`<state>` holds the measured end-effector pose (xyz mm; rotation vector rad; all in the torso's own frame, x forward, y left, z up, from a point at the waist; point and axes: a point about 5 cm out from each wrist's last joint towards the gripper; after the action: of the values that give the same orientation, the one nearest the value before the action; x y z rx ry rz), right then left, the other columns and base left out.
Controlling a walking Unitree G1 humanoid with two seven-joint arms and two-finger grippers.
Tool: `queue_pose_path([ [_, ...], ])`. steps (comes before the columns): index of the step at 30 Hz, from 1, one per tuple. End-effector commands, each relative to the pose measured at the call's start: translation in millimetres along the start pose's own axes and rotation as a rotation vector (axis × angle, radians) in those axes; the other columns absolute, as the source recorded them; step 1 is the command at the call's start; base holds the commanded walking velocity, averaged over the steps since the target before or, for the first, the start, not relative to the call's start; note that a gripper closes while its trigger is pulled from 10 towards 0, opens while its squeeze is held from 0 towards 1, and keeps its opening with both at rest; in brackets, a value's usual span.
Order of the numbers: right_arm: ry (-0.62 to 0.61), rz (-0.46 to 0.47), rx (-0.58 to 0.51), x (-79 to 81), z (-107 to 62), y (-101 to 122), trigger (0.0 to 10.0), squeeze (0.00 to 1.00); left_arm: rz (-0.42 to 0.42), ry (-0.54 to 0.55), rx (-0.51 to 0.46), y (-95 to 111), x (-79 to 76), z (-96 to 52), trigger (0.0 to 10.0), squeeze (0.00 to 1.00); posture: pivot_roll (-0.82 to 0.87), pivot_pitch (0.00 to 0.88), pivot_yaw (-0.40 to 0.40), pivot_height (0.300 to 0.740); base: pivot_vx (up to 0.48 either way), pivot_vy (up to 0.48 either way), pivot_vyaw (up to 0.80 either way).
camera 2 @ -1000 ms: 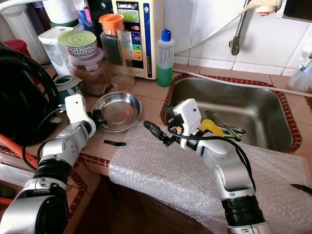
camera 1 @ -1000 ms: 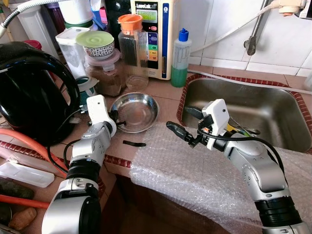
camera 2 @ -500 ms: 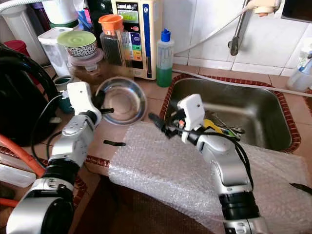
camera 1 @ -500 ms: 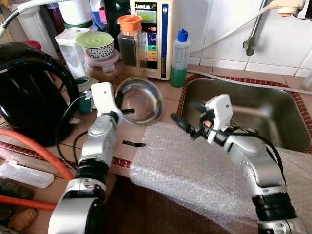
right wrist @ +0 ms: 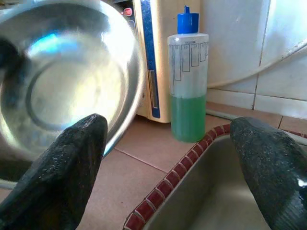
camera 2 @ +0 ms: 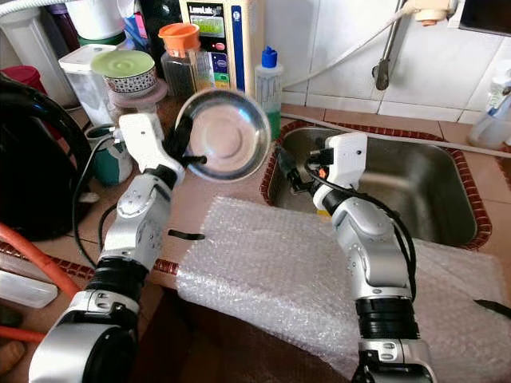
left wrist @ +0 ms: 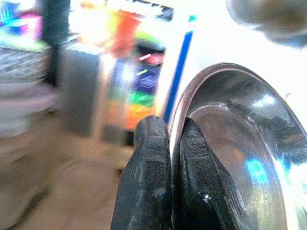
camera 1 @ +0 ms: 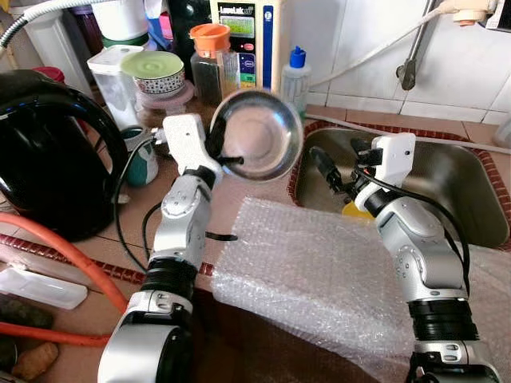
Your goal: Kitchen organization
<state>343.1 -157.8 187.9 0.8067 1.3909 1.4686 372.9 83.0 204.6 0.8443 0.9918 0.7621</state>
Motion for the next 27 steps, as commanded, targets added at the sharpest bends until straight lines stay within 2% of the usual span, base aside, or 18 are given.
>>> queue_pose_path([
  [1, -0.010, -0.007, -0.019, -1.0, 2.8, 5, 10.0, 0.00, 0.003, -0.058, -0.010, 3, -9.5, 2.0, 0.0, 0.00, -0.03, 0.000, 0.081, 0.740, 0.000, 0.000, 0.00],
  [7, -0.031, -0.012, -0.022, -2.2, 3.9, 4, 10.0, 0.00, -0.034, -0.133, 0.001, -3, -25.2, -2.1, 0.0, 0.00, -0.03, 0.000, 0.088, 0.740, 0.000, 0.000, 0.00],
  [8, -0.078, -0.030, -0.021, -7.4, 3.9, 4, 10.0, 0.00, -0.048, -0.154, 0.003, -4, -30.5, -3.1, 0.0, 0.00, -0.03, 0.000, 0.093, 0.740, 0.000, 0.000, 0.00],
  [10, -0.085, -0.033, -0.021, -8.1, 3.9, 4, 10.0, 0.00, -0.051, -0.156, 0.003, -4, -31.0, -3.3, 0.0, 0.00, -0.03, 0.000, 0.093, 0.740, 0.000, 0.000, 0.00],
  [12, -0.159, -0.052, -0.028, -17.3, 3.5, 6, 10.0, 0.00, -0.054, -0.173, 0.003, -4, -35.3, -3.9, 0.0, 0.00, -0.03, 0.000, 0.096, 0.740, 0.000, 0.000, 0.00],
  [17, -0.219, -0.049, -0.033, -26.0, 3.1, 7, 10.0, 0.00, -0.068, -0.204, 0.007, -4, -41.0, -4.1, 0.0, 0.00, -0.03, 0.000, 0.107, 0.740, 0.000, 0.000, 0.00],
  [22, -0.244, -0.014, -0.038, -27.4, 4.6, 5, 10.0, 0.00, -0.082, -0.239, 0.030, -7, -45.8, -5.3, 0.0, 0.00, -0.03, 0.000, 0.114, 0.740, 0.000, 0.000, 0.00],
  [23, -0.246, -0.004, -0.040, -27.2, 4.9, 5, 7.8, 0.00, -0.084, -0.247, 0.035, -7, -46.9, -5.7, 0.0, 0.00, -0.03, 0.000, 0.114, 0.740, 0.000, 0.000, 0.00],
  [24, -0.250, 0.005, -0.042, -27.1, 5.1, 5, 2.9, 0.00, -0.087, -0.255, 0.038, -8, -47.9, -6.2, 0.0, 0.00, -0.03, 0.000, 0.114, 0.740, 0.000, 0.000, 0.00],
  [25, -0.255, 0.020, -0.048, -27.1, 6.0, 5, 0.0, 0.00, -0.091, -0.265, 0.044, -8, -49.3, -6.8, 0.0, 0.00, -0.03, 0.000, 0.114, 0.740, 0.000, 0.000, 0.00],
  [27, -0.258, 0.040, -0.052, -26.7, 8.1, 6, 0.0, 0.00, -0.093, -0.273, 0.050, -9, -50.4, -7.3, 0.0, 0.00, -0.03, 0.000, 0.116, 0.740, 0.000, 0.000, 0.00],
])
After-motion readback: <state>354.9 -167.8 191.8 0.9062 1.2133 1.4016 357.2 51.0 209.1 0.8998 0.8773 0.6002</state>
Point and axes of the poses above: a point about 5 cm out from each wrist's last joint towards the gripper, its own z axis pointing out of the wrist towards the gripper, its own y axis along the axis of the wrist's last joint, x = y × z, and after that the axes turned 10 degrees about -z, right-handed
